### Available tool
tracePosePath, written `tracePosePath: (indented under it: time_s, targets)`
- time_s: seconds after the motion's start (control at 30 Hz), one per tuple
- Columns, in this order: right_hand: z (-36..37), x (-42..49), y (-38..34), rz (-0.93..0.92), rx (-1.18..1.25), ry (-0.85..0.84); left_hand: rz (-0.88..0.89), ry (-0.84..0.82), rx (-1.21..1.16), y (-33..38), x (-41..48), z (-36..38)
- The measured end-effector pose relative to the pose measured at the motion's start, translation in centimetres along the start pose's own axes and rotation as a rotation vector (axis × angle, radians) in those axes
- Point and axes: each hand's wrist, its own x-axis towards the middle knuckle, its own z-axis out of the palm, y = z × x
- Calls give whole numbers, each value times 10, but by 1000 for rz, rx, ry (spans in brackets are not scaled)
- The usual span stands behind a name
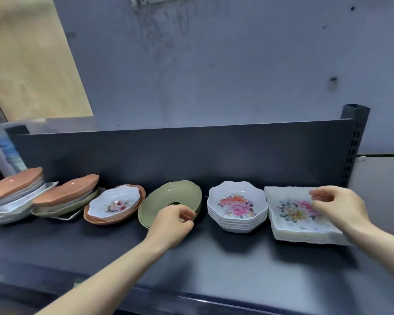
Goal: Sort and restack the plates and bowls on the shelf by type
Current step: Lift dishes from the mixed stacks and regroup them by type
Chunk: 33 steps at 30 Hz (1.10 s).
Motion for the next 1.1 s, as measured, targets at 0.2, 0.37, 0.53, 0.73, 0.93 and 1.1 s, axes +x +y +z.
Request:
tracePosePath:
  time_s: [0.2,0.37,0.53,0.73,0.93,1.1]
  targets:
    - [63,-35,-58,-116,138,-223,-24,9,-26,-27,-11,-17]
    - [109,-57,-98,-157,158,-320,-38,62,-17,-70,-15,-57]
    - [152,-88,-143,-201,87,-334,-88,100,-38,-129,-20,-109]
    - [218,-133,-207,-214,62,-370,-104,159,-21,-199,-19,-173]
    - [276,-174,-246,-205,8,-368,-80,160,-34,-257,-17,-218]
    - [303,-186,-255,-163,-45,-376,-88,119,-74,-290,-12,-223]
